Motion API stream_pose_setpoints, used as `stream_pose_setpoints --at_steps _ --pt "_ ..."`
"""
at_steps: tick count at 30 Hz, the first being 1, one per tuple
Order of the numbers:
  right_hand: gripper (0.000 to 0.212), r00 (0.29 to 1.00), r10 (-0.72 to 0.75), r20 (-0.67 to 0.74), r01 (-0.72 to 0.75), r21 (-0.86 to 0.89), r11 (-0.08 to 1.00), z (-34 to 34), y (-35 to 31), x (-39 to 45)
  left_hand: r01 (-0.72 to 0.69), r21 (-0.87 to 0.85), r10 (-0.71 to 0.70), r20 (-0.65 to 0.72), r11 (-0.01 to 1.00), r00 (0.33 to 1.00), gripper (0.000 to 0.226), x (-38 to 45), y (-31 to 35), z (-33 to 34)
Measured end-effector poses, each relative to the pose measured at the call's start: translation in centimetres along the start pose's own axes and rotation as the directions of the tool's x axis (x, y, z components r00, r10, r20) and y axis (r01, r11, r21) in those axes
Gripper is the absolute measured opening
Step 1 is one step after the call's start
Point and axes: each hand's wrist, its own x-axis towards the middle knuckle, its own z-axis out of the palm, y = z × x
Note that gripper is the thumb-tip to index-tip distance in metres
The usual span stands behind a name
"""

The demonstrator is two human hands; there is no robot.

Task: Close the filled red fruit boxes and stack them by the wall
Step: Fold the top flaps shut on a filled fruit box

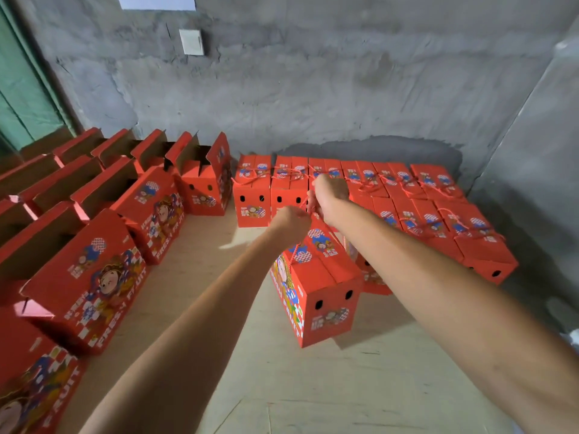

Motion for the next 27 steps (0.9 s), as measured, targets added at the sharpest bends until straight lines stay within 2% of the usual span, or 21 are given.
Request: stream_pose_setpoints --at_steps 2,4,6,8,11,16,20,21,22,24,25,26,27 --pt "0.024 0.996 -0.074 -0.049 0.071 -0.063 0.995 -0.2 -1.2 2.0 -0.005 0.078 0.004 0.018 0.997 1.0 0.027 1.0 -1.0 1.8" --pt "0.022 0.987 -0.132 -0.091 0.123 -0.094 0.988 -0.7 -2.2 4.2 0.038 0.158 -0.038 -0.005 0.987 0.999 0.045 1.9 -2.1 3.6" --pt "0.022 0.982 -0.168 -0.09 0.158 -0.107 0.982 -1.2 -2.8 6.5 0.108 0.144 -0.108 -0.006 0.984 0.994 0.057 2.8 -3.2 5.2" --pt "0.022 0.983 -0.165 -0.076 0.155 -0.121 0.98 -1.5 -2.7 8.6 0.125 0.104 -0.129 0.04 0.987 0.991 0.051 4.1 -3.9 6.4" --pt "0.02 0.981 -0.174 -0.09 0.158 -0.168 0.973 -2.0 -1.7 11.4 0.071 0.124 -0.082 0.084 0.99 0.993 0.047 6.0 -4.5 8.1" --pt "0.025 0.976 -0.212 -0.042 0.204 -0.148 0.968 -2.7 2.1 13.6 0.032 0.081 -0.04 0.101 0.996 0.994 0.061 7.3 -6.2 10.6" --pt "0.02 0.96 -0.279 -0.003 0.267 -0.278 0.923 -2.5 5.2 14.2 -0.016 0.073 0.006 0.13 0.997 0.991 0.071 8.1 -8.5 10.9" --pt "0.018 0.941 -0.336 0.029 0.319 -0.396 0.861 -2.8 5.4 14.2 -0.038 0.069 0.028 0.137 0.997 0.99 0.07 8.3 -9.0 11.0" --pt "0.017 0.912 -0.402 0.077 0.37 -0.574 0.731 -3.3 5.5 14.1 -0.043 0.05 0.036 0.136 0.998 0.99 0.065 8.4 -9.3 11.0" --pt "0.021 0.838 -0.508 0.197 0.417 -0.833 0.364 -4.2 5.7 13.7 -0.007 -0.011 0.008 0.1 1.0 0.995 0.048 8.2 -9.2 11.0" --pt "0.024 0.8 -0.546 0.247 0.42 -0.881 0.218 -4.6 5.7 13.2 0.018 -0.037 -0.016 0.065 0.999 0.998 0.043 7.9 -8.9 10.8" --pt "0.026 0.769 -0.575 0.279 0.425 -0.895 0.134 -4.8 5.6 12.5 0.025 -0.054 -0.024 0.023 0.998 0.999 0.043 7.6 -8.6 10.5" --pt "0.027 0.745 -0.597 0.296 0.437 -0.893 0.103 -4.8 5.4 11.6 0.01 -0.069 -0.011 -0.016 0.998 1.0 0.047 7.3 -8.2 10.0"
